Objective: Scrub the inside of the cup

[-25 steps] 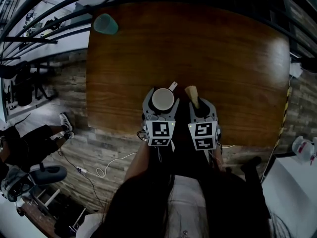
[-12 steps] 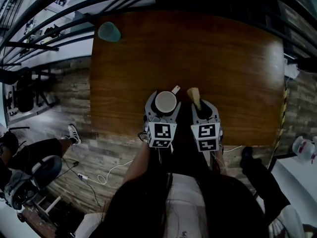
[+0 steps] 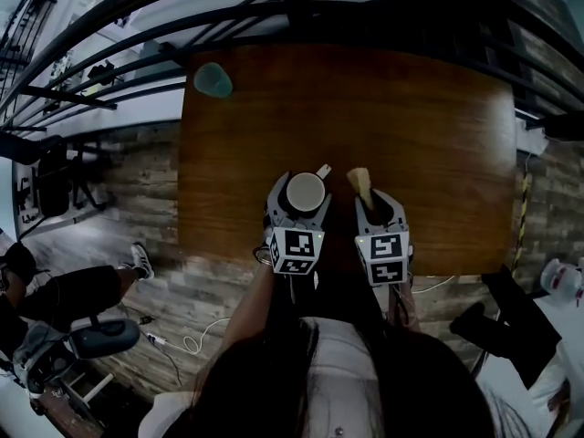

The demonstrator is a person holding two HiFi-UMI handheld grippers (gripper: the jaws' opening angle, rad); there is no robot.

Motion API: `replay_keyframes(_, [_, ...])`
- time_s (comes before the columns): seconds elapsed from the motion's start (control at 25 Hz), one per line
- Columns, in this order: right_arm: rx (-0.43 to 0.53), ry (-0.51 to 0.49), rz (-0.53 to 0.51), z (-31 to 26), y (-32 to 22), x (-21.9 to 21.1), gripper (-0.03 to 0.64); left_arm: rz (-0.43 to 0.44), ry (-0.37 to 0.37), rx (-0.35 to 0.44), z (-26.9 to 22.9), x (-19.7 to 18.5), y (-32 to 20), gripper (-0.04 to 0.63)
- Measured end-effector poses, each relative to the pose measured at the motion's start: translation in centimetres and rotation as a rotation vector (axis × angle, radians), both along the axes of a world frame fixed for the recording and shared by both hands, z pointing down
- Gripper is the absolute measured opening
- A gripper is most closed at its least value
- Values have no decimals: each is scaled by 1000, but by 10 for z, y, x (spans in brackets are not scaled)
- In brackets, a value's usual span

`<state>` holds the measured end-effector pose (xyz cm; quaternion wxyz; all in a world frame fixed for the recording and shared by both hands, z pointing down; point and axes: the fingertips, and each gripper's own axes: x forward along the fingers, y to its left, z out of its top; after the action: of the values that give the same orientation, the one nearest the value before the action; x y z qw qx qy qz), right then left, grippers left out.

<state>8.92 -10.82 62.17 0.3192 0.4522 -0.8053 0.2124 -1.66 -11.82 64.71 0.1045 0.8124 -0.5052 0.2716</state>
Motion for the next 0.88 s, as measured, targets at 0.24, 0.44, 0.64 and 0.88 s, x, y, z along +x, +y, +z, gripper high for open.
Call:
replay_keyframes(0.24, [24,-13,-3,-21,-8,3,109,43,-32,14,-15,7,-8,388])
replay_keyframes(0.44, [51,-23,-8,-38,-15,3,109,77,-63,29,-24,11,-14,388])
replay_keyframes(0.64, [92,-11,-19,-49,-15,-4,109,92,-81,48,-35,3,-15,388])
replay_keyframes(0.88, [118,-32,-31,-68,-17,-7,109,88,-101,59,-49,1,-16,388])
